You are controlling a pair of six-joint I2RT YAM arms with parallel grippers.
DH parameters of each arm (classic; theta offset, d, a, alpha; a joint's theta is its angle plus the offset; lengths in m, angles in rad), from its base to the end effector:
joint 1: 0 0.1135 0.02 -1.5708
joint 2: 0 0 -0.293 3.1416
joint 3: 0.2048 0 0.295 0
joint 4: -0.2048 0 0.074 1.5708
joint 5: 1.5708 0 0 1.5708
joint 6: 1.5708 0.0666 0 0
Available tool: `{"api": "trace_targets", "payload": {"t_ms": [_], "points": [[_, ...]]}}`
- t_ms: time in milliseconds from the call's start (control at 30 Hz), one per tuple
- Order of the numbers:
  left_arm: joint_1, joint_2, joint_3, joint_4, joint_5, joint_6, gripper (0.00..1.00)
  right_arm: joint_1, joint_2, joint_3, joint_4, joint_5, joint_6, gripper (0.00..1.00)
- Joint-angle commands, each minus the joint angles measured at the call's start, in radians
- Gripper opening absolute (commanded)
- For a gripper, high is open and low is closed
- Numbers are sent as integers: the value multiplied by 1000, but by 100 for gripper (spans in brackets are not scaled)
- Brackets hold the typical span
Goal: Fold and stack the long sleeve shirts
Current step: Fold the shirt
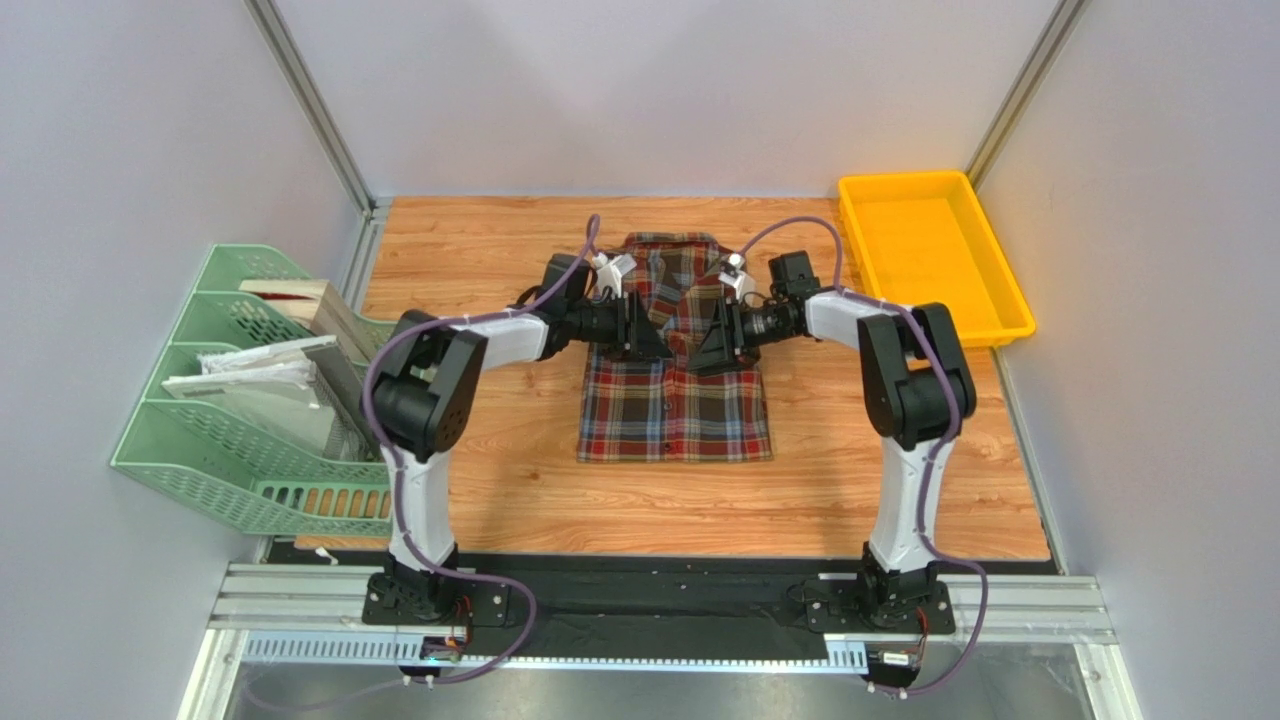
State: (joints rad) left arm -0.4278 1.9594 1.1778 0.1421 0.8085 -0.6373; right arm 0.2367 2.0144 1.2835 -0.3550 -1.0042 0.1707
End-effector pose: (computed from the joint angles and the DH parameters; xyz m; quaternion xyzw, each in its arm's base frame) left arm 0.4118 -0.2407 0.1522 0.0897 0.8355 -0.5124 0.1772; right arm 0.4262 0.1606 0.1329 -0.1435 0.8467 0.5001 0.1116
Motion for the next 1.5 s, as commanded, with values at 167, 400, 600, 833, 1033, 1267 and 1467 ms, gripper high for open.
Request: {"api": "trace_targets", "payload": {"t_ms": [167,400,600,833,1033,1267,1467], "points": [[50,153,28,-113,-42,-30,49,1,169,-7,70,26,7,47],[50,-43,-158,-90,0,40,48,18,-3,-190,111,-11,39,48],[61,-197,-162,-79,8,119,49,-20,-137,-104,-21,-43,-19,48],[118,-39,-61,-137,-22,107,47,-51,13,-17,-96,-8,-115,45],[158,93,15,-234,-51,108,44,-59,162,62,-81,36,-105,43],[166,-132,-130,-94,81,88,49,-59,-80,24,-117,-22,-73,50],[98,-378,-389,-30,155,13,60,-14,-394,-331,2,-68,62,65]]}}
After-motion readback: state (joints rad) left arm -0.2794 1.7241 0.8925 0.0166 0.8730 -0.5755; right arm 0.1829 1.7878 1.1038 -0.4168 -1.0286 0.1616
